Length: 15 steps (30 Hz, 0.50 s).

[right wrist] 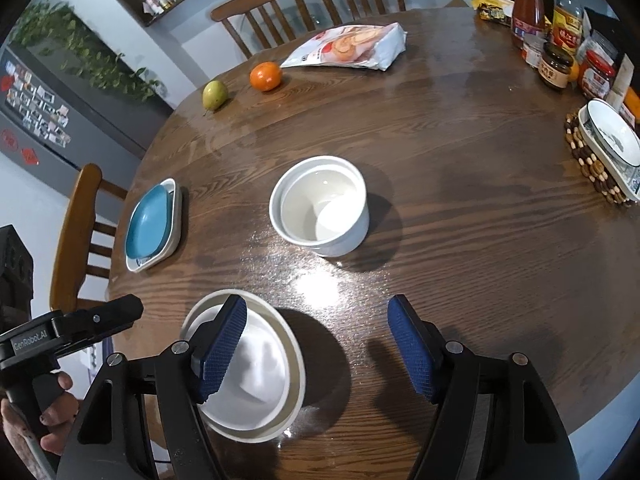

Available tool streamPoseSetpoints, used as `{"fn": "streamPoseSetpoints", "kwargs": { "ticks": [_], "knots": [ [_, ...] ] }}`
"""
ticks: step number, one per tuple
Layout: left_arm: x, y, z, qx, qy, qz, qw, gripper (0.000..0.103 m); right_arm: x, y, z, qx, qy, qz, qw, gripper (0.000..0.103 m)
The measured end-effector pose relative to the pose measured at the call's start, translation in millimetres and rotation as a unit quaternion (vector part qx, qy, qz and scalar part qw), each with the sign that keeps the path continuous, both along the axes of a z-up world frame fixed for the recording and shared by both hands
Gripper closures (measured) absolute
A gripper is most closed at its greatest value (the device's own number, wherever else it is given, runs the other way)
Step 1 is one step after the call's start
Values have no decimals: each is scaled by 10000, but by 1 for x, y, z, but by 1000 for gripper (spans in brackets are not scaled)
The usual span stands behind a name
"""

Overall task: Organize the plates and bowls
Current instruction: 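Move the right gripper toward the deep white bowl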

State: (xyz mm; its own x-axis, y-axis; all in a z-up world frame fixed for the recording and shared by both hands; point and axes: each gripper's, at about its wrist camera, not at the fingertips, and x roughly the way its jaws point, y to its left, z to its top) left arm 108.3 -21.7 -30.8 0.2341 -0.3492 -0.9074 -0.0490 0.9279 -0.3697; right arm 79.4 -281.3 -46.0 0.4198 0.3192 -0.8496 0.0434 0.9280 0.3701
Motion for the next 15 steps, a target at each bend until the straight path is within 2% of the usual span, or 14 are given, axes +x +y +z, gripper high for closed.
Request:
{"fn": "streamPoseSetpoints", "kwargs": {
  "ticks": [4,8,15],
  "knots": [
    [8,2,-5,-37,-15,106,9999,27,7,-5,4,-68,-101,-76,9999,29],
    [11,3,-8,161,-110,131,9997,29,12,-12,6,-215,-148,-309,9992,29],
    [16,4,-17,129,-1,213,9997,29,20,-19,-2,-162,-143,-365,9991,29]
  ]
}}
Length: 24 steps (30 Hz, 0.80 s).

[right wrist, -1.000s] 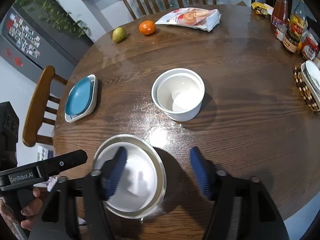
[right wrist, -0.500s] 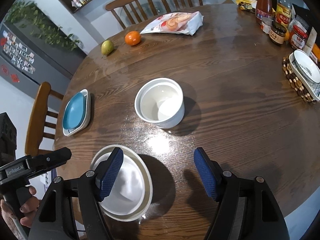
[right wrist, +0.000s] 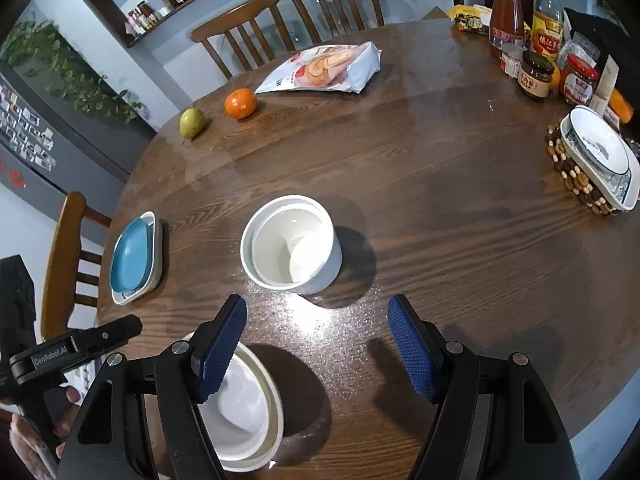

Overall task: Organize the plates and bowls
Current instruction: 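Move the right gripper toward the deep white bowl, then grasp the rim of the deep white bowl with the right gripper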

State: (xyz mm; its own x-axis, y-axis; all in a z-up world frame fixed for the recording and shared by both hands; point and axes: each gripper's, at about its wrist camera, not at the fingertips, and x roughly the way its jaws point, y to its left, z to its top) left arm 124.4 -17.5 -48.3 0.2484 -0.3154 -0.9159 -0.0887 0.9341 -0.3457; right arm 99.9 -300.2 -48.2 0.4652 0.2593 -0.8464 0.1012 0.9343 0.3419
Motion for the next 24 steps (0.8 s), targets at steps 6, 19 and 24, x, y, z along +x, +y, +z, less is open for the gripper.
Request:
{"fn": "streamPoseSetpoints", "kwargs": {
  "ticks": [6,19,24],
  "knots": [
    [5,0,-16,326,31,7,9995,29,11,0,-5,-87,-113,-18,9999,29],
    [10,10,-26,180,268,152,9994,29,40,2,-24,70,-157,-21,9998,50],
    [9,11,-25,113,270,132,9995,29,52,7,-31,-69,-83,91,9999,60]
  ]
}}
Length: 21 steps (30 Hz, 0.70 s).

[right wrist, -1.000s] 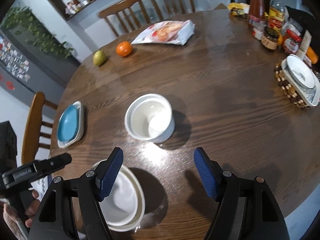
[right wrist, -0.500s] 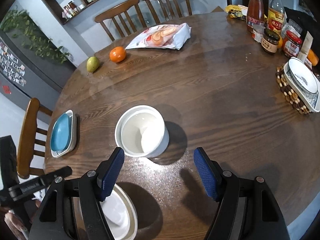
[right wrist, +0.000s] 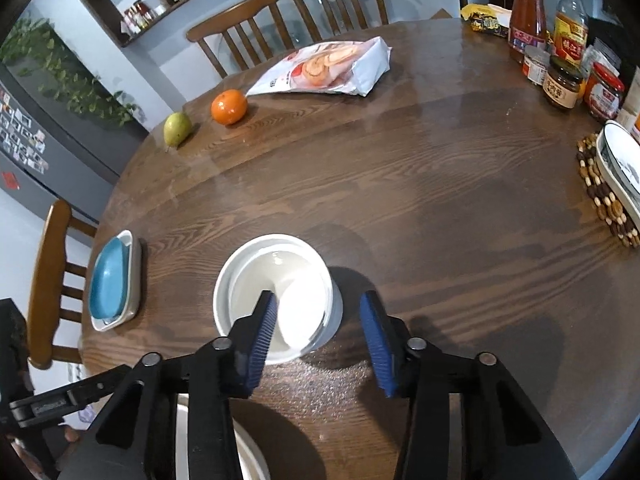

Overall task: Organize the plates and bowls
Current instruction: 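Grasp the rim of the deep white bowl with the right gripper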

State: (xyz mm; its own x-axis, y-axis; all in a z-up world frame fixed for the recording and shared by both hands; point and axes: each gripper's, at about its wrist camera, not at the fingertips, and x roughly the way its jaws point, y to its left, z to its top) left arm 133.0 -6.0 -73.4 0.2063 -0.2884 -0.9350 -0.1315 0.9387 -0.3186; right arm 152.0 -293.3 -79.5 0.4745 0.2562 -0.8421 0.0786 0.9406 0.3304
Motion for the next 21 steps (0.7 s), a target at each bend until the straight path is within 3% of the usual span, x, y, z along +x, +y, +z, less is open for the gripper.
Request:
{"fn": "streamPoseSetpoints", "kwargs": {
  "ticks": [3,16,21],
  "knots": [
    [-1,2,0,-4,-8,0,10000,29,6,1,-2,-29,-8,62,10000,68],
    [-1,3,3,29,-72,13,10000,29,19,6,-12,-56,169,204,9996,68],
    [1,3,2,-28,-51,37,10000,29,24,14,-13,-301,164,289,9990,68]
  ]
}}
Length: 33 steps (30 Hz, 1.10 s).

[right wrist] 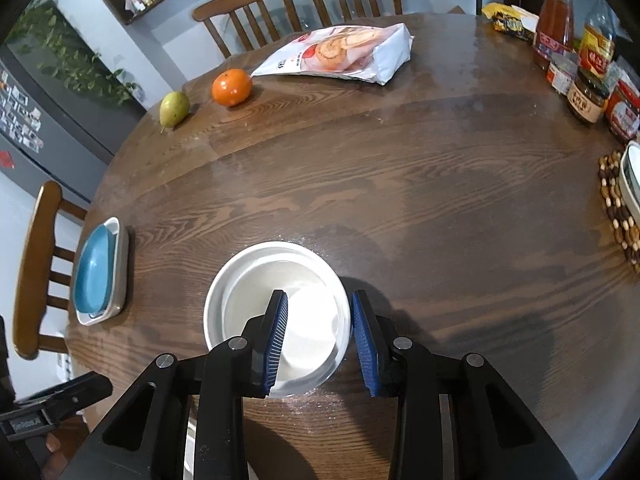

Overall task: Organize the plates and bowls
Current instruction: 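Grasp the rim of the deep white bowl with the right gripper, then lift the deep white bowl and carry it toward the bowl stack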

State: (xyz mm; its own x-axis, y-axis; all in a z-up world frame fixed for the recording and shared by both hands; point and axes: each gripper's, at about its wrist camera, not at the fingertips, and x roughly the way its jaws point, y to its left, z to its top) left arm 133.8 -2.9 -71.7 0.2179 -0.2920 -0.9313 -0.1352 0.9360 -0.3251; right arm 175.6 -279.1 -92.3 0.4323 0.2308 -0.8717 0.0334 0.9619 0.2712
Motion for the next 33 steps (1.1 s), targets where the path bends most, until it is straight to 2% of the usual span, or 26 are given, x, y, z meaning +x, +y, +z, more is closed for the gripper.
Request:
{"fn": "streamPoseSetpoints", "kwargs": {
  "ticks": [7,16,20,26,33],
  "knots": [
    [4,1,-1,-188,9,71,9998,29,10,16,1,-160,-122,295,9994,68],
    [15,15,-5,-362,-19,418,9985,30,15,72,2,-294,-347,1090,9930,68],
    [17,22,-8,-517,4,584,9970,42,13,90,2,15,-290,1387,9899,68],
    [17,25,-3,-691,-194,638,9954,45,8,103,0,523,-54,1767,9829,68],
    [23,11,-12,-756,-154,520,9957,51,11,91,5,795,70,1553,9846,68]
  ]
}}
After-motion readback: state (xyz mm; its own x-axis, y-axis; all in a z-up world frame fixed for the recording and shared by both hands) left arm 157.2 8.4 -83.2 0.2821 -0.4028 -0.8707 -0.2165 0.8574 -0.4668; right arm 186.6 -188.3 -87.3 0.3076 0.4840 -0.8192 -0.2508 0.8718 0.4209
